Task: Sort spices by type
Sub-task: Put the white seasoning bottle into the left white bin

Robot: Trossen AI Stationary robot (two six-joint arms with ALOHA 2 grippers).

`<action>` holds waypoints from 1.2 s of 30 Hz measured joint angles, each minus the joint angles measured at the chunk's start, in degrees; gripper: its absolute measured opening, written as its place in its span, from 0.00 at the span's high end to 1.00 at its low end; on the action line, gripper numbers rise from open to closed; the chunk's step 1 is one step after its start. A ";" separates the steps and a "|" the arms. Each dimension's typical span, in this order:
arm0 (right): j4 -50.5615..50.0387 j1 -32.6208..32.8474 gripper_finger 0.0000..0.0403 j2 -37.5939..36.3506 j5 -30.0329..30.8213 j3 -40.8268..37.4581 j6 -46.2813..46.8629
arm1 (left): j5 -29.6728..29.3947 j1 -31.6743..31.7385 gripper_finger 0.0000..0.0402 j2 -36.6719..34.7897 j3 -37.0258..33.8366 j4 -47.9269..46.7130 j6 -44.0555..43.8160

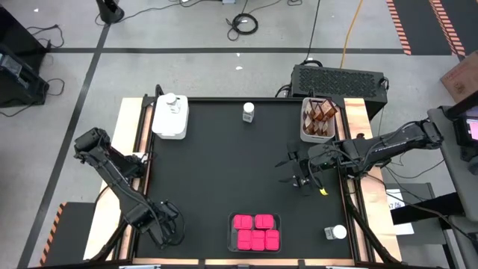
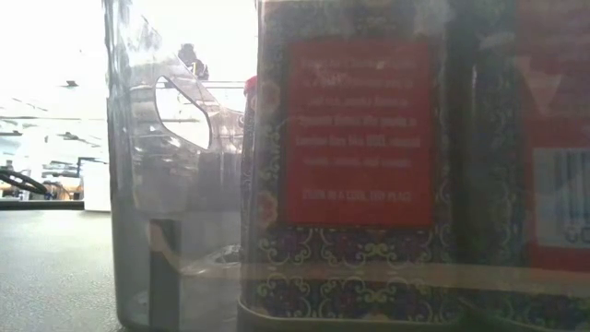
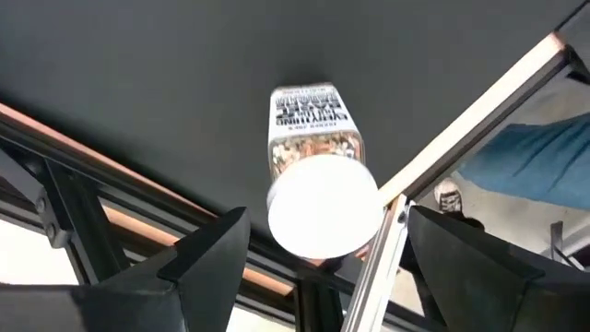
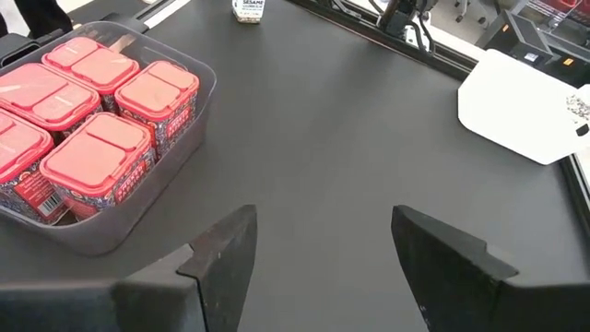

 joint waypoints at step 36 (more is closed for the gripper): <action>0.02 0.00 0.39 0.00 0.00 0.00 0.38 | -0.82 -2.02 0.26 5.66 -0.04 1.49 0.09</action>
